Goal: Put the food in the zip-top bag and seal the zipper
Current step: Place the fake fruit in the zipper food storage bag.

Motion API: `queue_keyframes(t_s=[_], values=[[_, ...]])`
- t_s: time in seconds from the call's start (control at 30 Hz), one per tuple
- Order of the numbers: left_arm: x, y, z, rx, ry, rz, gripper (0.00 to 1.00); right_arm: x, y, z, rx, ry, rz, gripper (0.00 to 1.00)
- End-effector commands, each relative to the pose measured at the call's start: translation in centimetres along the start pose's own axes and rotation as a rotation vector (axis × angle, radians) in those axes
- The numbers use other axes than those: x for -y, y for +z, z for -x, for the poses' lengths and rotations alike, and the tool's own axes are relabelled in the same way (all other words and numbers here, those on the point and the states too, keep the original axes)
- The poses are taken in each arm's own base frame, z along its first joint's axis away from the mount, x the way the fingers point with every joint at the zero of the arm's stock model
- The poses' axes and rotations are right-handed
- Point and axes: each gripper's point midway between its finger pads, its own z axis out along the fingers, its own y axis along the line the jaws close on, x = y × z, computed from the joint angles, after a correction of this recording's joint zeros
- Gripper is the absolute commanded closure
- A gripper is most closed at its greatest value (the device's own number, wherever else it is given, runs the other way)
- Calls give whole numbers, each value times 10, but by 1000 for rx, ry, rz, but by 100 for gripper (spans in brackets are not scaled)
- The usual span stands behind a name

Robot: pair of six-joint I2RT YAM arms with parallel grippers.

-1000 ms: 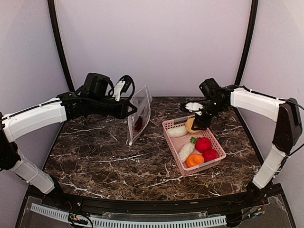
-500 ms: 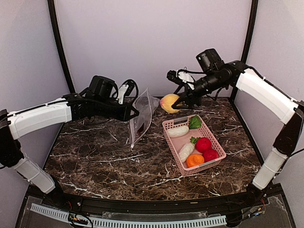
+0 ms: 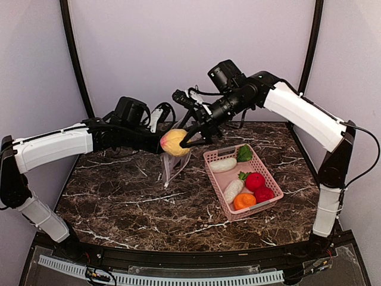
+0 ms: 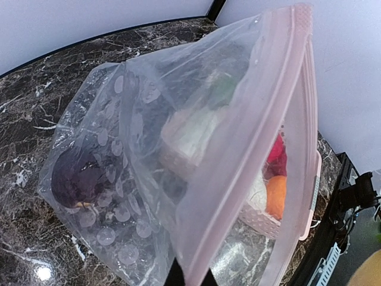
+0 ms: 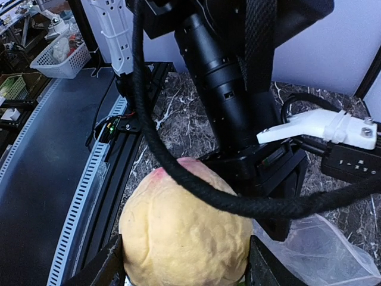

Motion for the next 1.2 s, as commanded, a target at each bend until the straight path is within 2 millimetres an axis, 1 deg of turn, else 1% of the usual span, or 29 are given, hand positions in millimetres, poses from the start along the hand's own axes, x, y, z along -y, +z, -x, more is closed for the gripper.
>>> queue_keyframes(t_s=[0.0, 0.2, 0.27, 0.4, 0.47, 0.6, 0.67, 0.7, 0.83, 0.9, 1.0, 1.07, 1.13, 1.17], values=[[19, -21, 13, 60, 15, -74, 99, 16, 17, -10, -51, 19, -59, 52], [25, -36, 22, 113, 20, -96, 99, 41, 19, -36, -146, 17, -197, 53], [26, -40, 24, 125, 24, -96, 99, 46, 18, -45, -175, 18, -234, 53], [28, -42, 25, 129, 22, -104, 99, 58, 14, -60, -230, 23, -316, 52], [28, -43, 25, 129, 21, -106, 99, 65, 10, -62, -251, 23, -369, 53], [28, -40, 24, 124, 12, -106, 99, 81, 3, -61, -286, 13, -486, 53], [27, -38, 22, 116, 6, -107, 99, 84, 5, -56, -289, 1, -522, 52], [27, -37, 21, 113, 3, -108, 99, 83, 8, -53, -290, -9, -528, 51], [24, -32, 18, 101, -6, -98, 99, 74, 32, -41, -312, -75, -536, 50], [22, -31, 18, 97, -8, -86, 99, 73, 43, -39, -337, -108, -559, 50], [19, -30, 17, 95, -8, -72, 99, 75, 49, -38, -365, -141, -603, 48], [17, -30, 17, 94, -8, -61, 99, 72, 50, -34, -359, -149, -608, 43], [16, -30, 17, 93, -10, -53, 99, 69, 49, -33, -361, -158, -608, 33], [16, -30, 16, 92, -12, -53, 99, 70, 49, -34, -367, -164, -618, 30]])
